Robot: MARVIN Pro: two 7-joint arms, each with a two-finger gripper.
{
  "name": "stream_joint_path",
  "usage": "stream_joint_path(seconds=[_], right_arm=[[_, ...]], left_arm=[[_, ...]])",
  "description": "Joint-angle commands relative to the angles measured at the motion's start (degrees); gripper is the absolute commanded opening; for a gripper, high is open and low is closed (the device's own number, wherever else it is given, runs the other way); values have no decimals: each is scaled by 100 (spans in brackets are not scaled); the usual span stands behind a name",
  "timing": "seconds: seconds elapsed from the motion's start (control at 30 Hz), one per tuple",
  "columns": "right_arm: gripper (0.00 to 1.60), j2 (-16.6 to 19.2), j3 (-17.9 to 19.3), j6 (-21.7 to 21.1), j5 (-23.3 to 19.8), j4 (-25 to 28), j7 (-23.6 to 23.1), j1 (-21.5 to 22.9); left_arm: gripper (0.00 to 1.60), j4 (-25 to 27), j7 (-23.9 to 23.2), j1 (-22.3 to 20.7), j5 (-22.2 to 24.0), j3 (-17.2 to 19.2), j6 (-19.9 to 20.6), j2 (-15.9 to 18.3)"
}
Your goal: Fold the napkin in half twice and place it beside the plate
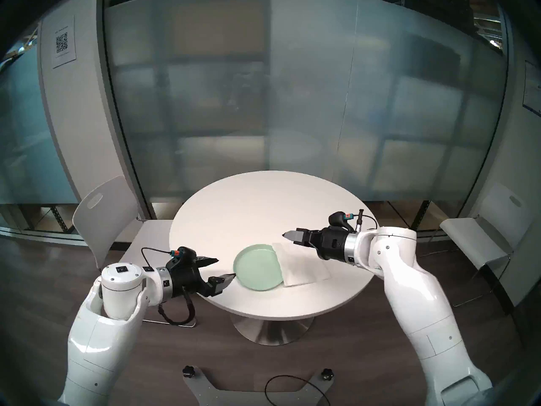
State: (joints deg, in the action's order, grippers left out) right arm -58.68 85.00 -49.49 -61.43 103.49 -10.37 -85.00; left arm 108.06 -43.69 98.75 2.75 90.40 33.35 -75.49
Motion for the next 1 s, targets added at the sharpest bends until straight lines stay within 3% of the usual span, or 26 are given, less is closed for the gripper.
stream_joint_path(seconds=[0.0,0.03,0.17,0.27,0.53,0.97], right_arm=[[90,186,101,665,556,128,-316,-327],[79,163,124,772,634,91,-342,-361],[77,130,111,1154,903,-68,-523,-434],[60,132,62,1403,970,-146,-608,-454],[53,226,-290,2047,1578,-430,-828,-522],[52,153,-537,2159,1806,-835,-954,-401]], left_arm=[[160,118,219,-34,-82,-8,-34,-130],[160,126,276,-28,-101,-4,-35,-154],[160,131,386,-18,-141,17,-51,-205],[160,200,505,46,-202,34,-118,-249],[160,488,754,257,-458,-1,-409,-250],[160,510,915,140,-566,-2,-443,-362]])
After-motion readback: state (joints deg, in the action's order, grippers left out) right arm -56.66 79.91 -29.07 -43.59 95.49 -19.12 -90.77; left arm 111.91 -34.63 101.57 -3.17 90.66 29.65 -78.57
